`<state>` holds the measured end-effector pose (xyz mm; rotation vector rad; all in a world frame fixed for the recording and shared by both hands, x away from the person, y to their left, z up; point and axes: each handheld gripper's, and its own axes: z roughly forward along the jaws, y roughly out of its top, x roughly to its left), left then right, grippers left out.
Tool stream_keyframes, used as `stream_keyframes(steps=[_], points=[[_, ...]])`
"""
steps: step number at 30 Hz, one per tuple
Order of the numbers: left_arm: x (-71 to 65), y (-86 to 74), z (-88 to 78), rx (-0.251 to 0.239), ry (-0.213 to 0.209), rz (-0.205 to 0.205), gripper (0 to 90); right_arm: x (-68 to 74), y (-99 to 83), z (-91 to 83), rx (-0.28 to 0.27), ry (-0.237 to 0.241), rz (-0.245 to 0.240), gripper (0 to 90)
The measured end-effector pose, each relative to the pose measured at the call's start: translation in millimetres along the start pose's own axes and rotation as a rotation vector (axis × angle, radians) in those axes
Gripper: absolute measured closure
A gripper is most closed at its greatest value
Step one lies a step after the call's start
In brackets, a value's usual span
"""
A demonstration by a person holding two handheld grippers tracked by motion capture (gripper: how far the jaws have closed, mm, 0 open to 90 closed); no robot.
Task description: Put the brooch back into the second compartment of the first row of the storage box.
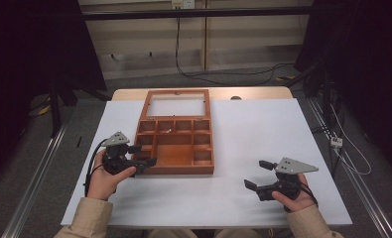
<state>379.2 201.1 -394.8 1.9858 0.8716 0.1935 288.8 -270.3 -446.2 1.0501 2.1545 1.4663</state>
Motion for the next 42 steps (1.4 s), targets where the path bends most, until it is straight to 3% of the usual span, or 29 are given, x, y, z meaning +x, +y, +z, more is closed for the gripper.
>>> stream_keyframes(steps=[21,42], points=[[-2.8,-32.9,-16.8,0.000,0.028,0.016,15.2,1.3,0.8,-0.1,-0.003,0.002,0.000,8.8],[2.4,-56.2,-28.0,-0.008,0.074,-0.004,12.0,2.0,0.6,0.1,-0.002,0.001,-0.002,8.8]])
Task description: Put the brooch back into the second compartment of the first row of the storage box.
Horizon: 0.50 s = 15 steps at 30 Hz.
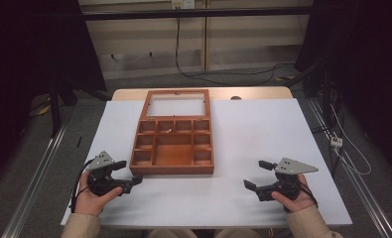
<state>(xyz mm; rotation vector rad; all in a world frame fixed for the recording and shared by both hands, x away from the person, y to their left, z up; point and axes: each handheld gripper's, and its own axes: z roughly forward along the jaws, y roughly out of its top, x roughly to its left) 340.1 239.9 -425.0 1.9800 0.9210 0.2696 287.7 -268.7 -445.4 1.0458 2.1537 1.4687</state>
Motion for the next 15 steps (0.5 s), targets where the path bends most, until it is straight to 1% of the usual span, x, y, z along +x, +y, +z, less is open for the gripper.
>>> stream_keyframes(steps=[4,7,13,15], points=[[-0.1,-4.7,0.0,0.012,0.011,0.002,12.0,0.3,-0.4,0.6,0.004,0.001,-0.001,8.9],[-0.1,-7.3,2.1,0.019,0.010,0.000,12.0,0.7,-0.5,0.9,0.005,0.003,-0.002,8.9],[0.2,-8.0,3.1,0.014,0.010,0.006,11.7,1.2,-0.8,1.2,0.009,0.001,-0.002,8.9],[0.3,-8.2,2.8,0.023,0.015,0.007,11.6,0.9,-1.1,1.6,0.010,0.001,-0.004,8.9]])
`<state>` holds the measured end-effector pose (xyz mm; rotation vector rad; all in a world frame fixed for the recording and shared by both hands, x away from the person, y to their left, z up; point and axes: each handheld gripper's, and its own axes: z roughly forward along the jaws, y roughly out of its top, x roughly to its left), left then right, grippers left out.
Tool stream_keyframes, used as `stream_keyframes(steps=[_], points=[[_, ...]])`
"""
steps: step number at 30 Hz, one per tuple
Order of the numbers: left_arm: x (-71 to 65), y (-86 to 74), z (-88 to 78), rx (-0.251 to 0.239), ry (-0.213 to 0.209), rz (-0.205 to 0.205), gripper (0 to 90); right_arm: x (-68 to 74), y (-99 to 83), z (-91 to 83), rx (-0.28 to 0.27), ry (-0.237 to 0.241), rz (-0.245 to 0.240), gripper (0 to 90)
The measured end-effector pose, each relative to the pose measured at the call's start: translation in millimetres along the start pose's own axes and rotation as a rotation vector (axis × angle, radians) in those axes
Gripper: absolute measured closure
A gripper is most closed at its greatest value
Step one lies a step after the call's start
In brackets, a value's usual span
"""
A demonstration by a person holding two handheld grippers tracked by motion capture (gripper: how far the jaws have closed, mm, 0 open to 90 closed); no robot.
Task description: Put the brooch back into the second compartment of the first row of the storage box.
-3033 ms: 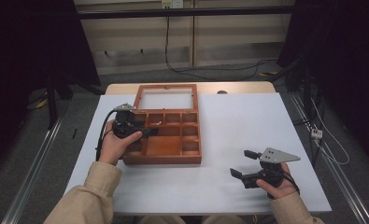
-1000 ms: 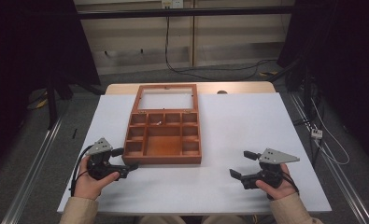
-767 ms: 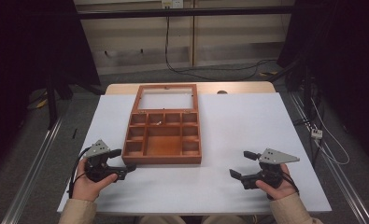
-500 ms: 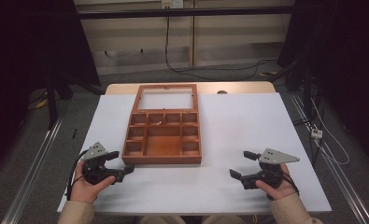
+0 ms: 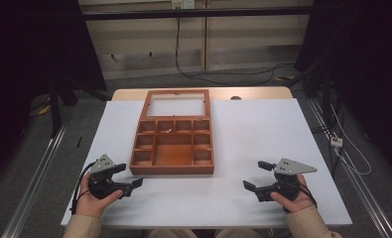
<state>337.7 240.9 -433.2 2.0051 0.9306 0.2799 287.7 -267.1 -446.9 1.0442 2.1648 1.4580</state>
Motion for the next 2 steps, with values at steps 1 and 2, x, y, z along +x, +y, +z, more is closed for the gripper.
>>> stream_keyframes(steps=[1,2], points=[[0.2,-0.4,-0.1,0.000,0.002,-0.001,11.5,-0.1,-0.1,0.3,0.000,0.000,0.000,8.9],[0.7,-1.0,0.1,-0.003,0.005,0.001,11.3,0.0,-0.2,0.5,0.002,-0.001,0.003,8.9]])
